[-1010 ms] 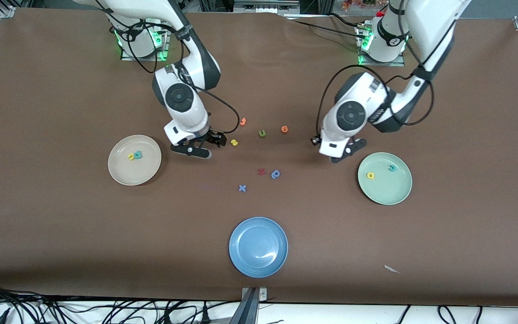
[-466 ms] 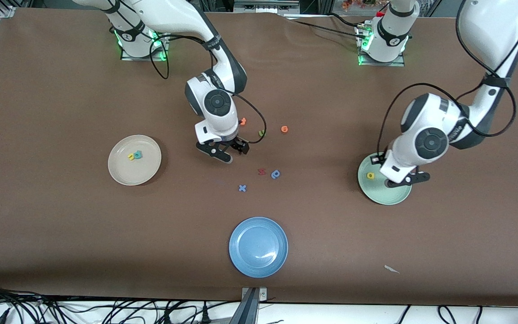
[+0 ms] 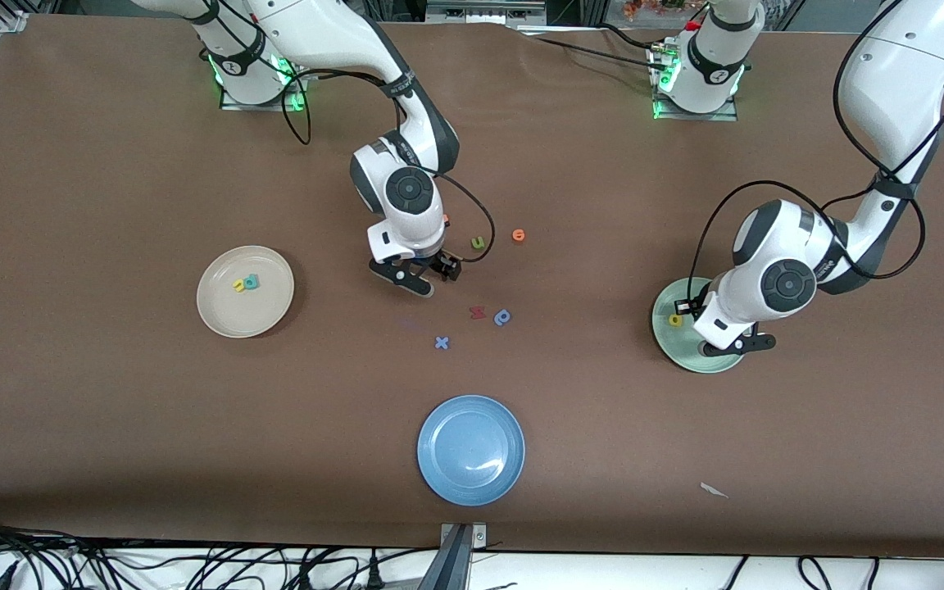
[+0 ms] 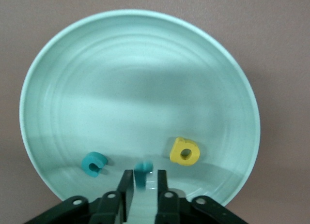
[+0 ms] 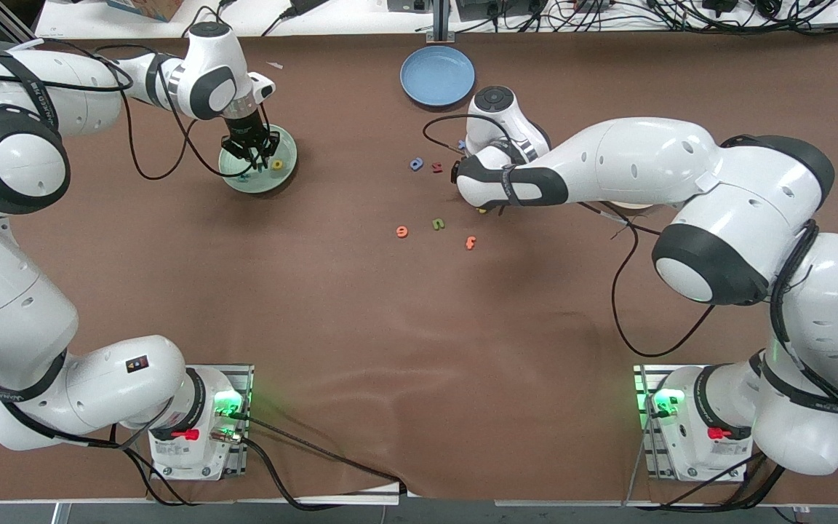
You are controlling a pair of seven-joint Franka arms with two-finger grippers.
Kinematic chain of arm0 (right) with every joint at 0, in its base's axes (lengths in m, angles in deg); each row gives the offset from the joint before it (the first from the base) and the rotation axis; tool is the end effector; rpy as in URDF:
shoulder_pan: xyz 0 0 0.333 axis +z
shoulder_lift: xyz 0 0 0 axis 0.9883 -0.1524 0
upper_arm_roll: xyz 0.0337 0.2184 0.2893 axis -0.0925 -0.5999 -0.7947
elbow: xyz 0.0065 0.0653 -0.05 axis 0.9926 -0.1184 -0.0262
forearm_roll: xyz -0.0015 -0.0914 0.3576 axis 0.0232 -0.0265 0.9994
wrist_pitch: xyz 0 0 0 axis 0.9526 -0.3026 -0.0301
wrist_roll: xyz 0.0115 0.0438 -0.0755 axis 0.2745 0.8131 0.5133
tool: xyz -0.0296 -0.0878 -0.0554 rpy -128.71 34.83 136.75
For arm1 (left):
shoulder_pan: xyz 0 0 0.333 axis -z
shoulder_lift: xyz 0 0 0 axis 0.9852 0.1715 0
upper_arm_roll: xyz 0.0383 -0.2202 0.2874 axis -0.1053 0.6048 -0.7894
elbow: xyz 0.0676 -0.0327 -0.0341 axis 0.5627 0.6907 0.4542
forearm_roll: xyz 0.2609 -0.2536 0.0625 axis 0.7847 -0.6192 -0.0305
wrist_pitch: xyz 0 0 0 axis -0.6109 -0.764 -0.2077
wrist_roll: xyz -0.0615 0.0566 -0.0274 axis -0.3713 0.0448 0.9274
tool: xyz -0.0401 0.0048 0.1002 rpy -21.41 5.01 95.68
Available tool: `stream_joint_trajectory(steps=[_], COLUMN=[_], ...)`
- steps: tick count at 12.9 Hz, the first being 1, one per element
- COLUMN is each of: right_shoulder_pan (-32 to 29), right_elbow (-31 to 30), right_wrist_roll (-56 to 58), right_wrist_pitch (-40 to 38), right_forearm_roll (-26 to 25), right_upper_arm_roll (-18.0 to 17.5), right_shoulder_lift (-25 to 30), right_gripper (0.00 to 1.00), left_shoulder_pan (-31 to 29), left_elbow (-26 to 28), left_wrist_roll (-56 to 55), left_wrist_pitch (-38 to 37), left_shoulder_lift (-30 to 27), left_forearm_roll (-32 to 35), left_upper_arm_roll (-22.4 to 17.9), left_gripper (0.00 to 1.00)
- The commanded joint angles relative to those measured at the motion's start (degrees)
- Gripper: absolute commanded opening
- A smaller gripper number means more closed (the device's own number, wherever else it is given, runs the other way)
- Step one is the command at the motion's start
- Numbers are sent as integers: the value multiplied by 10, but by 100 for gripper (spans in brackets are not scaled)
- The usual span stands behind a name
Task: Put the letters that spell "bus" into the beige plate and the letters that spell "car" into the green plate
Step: 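Lower the teal r onto the green plate and open the left gripper, then grasp the yellow s with the right gripper while the left gripper withdraws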
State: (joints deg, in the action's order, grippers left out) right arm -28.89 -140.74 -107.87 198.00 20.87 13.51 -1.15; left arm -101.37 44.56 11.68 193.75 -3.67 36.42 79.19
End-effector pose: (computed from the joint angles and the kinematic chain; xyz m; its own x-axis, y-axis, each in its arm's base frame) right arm 0.4899 0.4533 0.2357 0.9015 -0.4326 -0.0088 -0.4322 -0.9013 0.0291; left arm 0.6080 -0.0660 0.2627 0.9653 0.1639 -0.2032 0.1525 -0.9858 -0.0705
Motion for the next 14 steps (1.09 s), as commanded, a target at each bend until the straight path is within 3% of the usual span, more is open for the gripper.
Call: stream_joint_trajectory(steps=[1, 4, 9, 11, 12, 14], right_shoulder_pan=[9, 9, 9, 9, 9, 9], right_elbow=[2, -17, -58, -60, -63, -70], right_wrist_roll=[-5, -5, 6, 8, 7, 10], right_wrist_pitch=[2, 14, 53, 52, 53, 51], right_forearm_roll=[10, 14, 15, 15, 15, 14], right_upper_arm_roll=[3, -8, -8, -8, -8, -8], right_shoulder_lift=[-5, 4, 24, 29, 29, 36], right_gripper=[76, 71, 64, 55, 52, 40], left_shoulder_pan=[1, 4, 1, 2, 1, 43], left_elbow=[-19, -77, -272, -287, -288, -278], left_wrist_roll=[11, 38, 128, 194, 223, 292], left_wrist_pitch=[-30, -133, -368, -377, -382, -386], left_shoulder_lift=[-30, -59, -66, -107, -125, -188], left_forearm_roll=[16, 5, -25, -50, -73, -139], left_upper_arm_roll=[4, 15, 61, 53, 45, -55], left_gripper=[100, 100, 100, 100, 100, 100])
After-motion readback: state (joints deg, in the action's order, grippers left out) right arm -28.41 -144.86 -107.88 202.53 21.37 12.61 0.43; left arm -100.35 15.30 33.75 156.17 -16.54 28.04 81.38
